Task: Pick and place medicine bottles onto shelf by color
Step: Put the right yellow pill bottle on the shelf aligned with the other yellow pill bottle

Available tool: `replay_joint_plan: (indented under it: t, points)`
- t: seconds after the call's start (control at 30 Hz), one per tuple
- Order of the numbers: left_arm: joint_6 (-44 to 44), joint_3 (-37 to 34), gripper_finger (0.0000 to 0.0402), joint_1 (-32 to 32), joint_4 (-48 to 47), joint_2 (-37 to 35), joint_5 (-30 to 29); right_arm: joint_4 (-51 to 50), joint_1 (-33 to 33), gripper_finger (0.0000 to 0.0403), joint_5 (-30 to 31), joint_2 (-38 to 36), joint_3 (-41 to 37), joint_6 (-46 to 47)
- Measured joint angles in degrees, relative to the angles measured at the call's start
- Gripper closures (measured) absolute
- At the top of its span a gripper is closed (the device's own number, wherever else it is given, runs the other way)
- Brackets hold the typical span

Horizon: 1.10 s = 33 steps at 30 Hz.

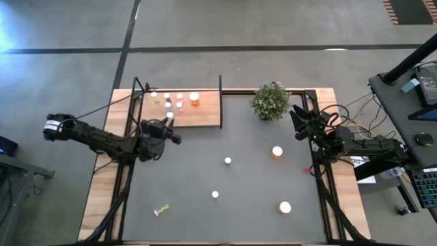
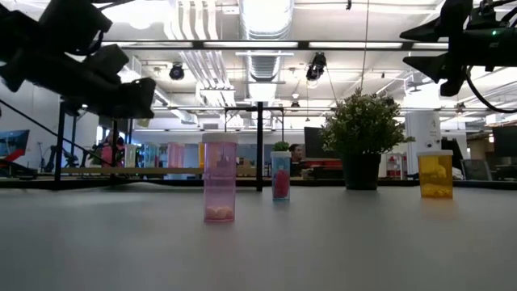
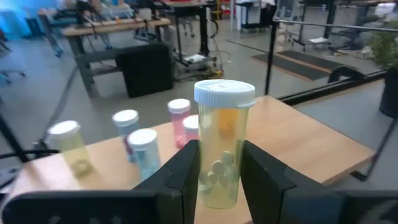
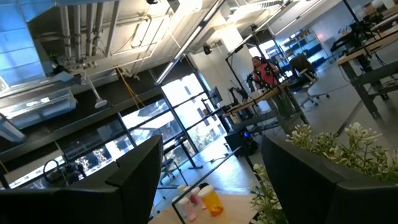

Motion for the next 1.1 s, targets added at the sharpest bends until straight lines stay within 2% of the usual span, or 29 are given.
replay_joint_plan:
  t: [0.23, 0.43, 0.6, 0.7, 0.93, 1.1]
  points:
    - [-1.93, -2.87, 0.0317, -1.65, 0.14, 0.11, -7.07, 0.00, 0.02, 0.0142, 0.00, 0.00, 0.00, -0.02]
    - [-14.97, -6.96, 0.0317, -1.67, 0.04, 0.11, -7.31, 0.00, 0.02, 0.0142, 0.02, -0.01, 0.00, -0.01]
    - [-13.41, -8.67, 0.0317, -1.67, 0.02, 0.11, -7.61, 0.00, 0.01, 0.0142, 0.01, 0.00, 0.00, -0.02]
    - [-15.38, -9.35, 0.0317, -1.67, 0.09, 0.76, -8.32, 0.00, 0.02, 0.0142, 0.00, -0.01, 0.00, -0.01]
    - [-24.62, -9.75, 0.0317, -1.63, 0.11, 7.26, -9.00, 0.00, 0.00, 0.0142, 0.02, 0.00, 0.00, -0.01]
    - [-25.66, -9.18, 0.0317, -1.61, 2.76, 14.21, -9.62, 0.01, 0.01, 0.0142, 0.01, 0.00, 0.00, 0.00]
